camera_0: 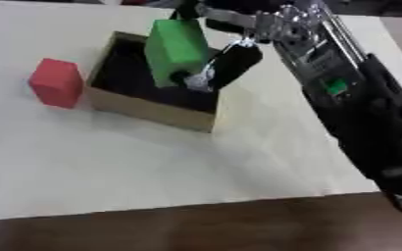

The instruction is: Pick up objects on the table and place them in the box.

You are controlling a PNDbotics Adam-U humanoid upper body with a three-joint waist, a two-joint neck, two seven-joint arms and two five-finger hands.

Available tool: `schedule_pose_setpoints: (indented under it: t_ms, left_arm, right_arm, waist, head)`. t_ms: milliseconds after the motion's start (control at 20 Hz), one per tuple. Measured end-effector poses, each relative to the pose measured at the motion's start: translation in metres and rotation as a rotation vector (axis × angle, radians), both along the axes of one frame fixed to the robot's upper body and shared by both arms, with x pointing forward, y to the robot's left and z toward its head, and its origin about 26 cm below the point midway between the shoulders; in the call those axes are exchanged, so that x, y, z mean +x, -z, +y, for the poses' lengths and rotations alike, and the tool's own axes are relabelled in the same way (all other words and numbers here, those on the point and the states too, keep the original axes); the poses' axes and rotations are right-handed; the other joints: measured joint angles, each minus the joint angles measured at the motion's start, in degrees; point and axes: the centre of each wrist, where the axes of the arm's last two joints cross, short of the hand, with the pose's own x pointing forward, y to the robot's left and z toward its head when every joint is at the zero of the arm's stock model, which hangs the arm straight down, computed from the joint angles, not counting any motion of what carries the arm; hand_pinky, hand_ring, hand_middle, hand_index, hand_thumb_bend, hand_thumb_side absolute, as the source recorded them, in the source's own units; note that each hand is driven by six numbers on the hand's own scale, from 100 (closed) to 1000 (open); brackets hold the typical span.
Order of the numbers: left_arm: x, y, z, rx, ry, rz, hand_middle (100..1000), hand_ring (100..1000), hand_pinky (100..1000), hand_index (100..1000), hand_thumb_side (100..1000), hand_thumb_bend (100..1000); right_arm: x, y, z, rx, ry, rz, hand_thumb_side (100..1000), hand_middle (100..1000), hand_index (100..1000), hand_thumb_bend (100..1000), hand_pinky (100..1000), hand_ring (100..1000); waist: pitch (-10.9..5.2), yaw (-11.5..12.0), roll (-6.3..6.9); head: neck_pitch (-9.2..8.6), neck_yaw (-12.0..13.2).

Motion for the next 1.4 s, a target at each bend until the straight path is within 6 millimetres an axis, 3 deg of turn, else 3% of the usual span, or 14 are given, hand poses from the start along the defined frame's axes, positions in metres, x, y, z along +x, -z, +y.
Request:
schedule_pose_setpoints:
  t_ms: [650,1000,1150,1200,1250,1350,1400]
  left_arm:
    - [0.000,0.000,-0.001,0.000,0.002,0.000,619,584,407,716,984,254]
    - [0.000,0.000,-0.001,-0.004,0.003,0.001,619,583,407,715,982,249]
    - [0.000,0.001,-0.002,-0.007,0.004,0.002,620,583,407,714,981,249]
    - [0.000,0.001,-0.002,-0.007,0.005,0.002,620,583,407,714,981,249]
    - [0.000,0.001,-0.002,-0.007,0.005,0.003,620,584,407,714,981,249]
    - [0.000,0.001,-0.002,-0.007,0.005,0.003,620,584,407,714,980,249]
    - [0.000,0.001,-0.002,-0.007,0.005,0.003,619,584,407,714,980,249]
  right_arm:
    - [0.005,0.012,0.007,-0.030,0.020,-0.023,547,723,830,100,950,876]
    - [0.008,0.014,0.007,-0.034,0.052,-0.040,566,719,821,100,943,882]
    - [0.010,0.015,0.007,-0.036,0.083,-0.071,660,764,880,100,963,911]
    - [0.010,0.015,0.006,-0.040,0.089,-0.083,662,768,882,112,966,914]
    - [0.011,0.016,0.006,-0.046,0.095,-0.091,685,821,907,219,983,939]
    - [0.011,0.016,0.006,-0.059,0.102,-0.110,706,877,929,350,997,964]
    - [0.011,0.016,0.006,-0.065,0.106,-0.121,713,882,934,374,999,966]
  waist:
    - [0.25,0.0,-0.06]
    - [0.56,0.0,-0.12]
    - [0.64,0.0,-0.16]
    - [0.68,0.0,-0.16]
    - [0.71,0.0,-0.16]
    - [0.73,0.0,-0.15]
    - [0.74,0.0,-0.13]
  head:
    - [-0.33,-0.2]
    - [-0.40,-0.3]
    - [-0.61,-0.3]
    - [-0.64,-0.4]
    - [-0.75,-0.4]
    - [-0.80,-0.4]
    - [-0.81,-0.5]
